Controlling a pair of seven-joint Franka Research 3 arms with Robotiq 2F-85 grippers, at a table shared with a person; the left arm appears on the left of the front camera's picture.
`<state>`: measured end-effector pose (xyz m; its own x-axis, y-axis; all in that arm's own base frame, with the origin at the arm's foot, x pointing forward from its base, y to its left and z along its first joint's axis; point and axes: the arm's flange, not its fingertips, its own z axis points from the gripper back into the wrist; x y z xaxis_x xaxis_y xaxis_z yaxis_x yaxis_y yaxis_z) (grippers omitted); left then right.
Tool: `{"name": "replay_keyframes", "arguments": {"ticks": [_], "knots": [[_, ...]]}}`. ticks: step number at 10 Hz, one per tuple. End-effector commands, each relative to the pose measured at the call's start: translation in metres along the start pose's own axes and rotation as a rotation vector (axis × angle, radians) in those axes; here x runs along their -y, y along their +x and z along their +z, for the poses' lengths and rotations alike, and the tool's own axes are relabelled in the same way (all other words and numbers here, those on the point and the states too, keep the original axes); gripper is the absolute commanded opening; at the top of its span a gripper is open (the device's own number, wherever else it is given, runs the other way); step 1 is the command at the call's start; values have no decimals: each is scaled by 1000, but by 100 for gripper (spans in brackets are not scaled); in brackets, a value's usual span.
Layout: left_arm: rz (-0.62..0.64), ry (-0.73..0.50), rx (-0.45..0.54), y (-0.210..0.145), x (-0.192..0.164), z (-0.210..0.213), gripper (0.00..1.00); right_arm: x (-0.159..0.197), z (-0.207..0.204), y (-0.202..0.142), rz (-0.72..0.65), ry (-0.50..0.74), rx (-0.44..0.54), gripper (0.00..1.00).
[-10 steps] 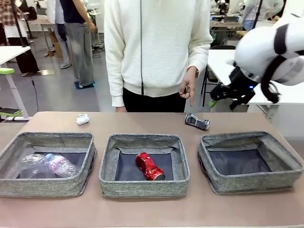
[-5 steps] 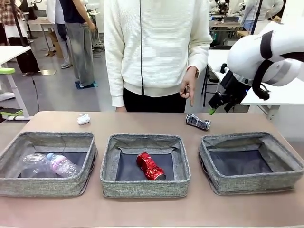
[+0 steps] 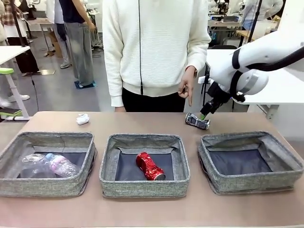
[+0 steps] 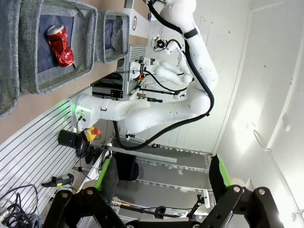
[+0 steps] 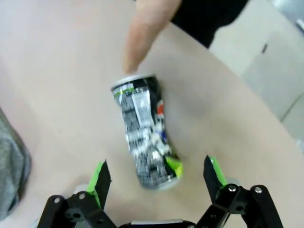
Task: Sort the waste into the appropriate baskets.
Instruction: Pick up the waste item pointed out by the person.
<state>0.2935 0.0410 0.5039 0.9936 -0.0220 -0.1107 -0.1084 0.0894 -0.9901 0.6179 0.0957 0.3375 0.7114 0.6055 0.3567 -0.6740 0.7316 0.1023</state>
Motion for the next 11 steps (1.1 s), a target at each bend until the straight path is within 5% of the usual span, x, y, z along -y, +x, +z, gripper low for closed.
{"name": "replay_keyframes", "arguments": {"ticks": [1, 4, 9, 10, 11], "knots": [[13, -19, -2, -2, 5, 0, 100, 13, -23, 7, 51, 60, 51, 100], [13, -19, -2, -2, 5, 0, 100, 8, -58, 13, 29, 76, -9, 100], [13, -19, -2, -2, 5, 0, 100, 4, -58, 10, 22, 82, -18, 100], [13, -19, -2, -2, 5, 0, 100, 5, -55, 7, 38, 63, -11, 83], [13, -19, -2, -2, 5, 0, 100, 7, -50, 5, 28, 68, -1, 40]]}}
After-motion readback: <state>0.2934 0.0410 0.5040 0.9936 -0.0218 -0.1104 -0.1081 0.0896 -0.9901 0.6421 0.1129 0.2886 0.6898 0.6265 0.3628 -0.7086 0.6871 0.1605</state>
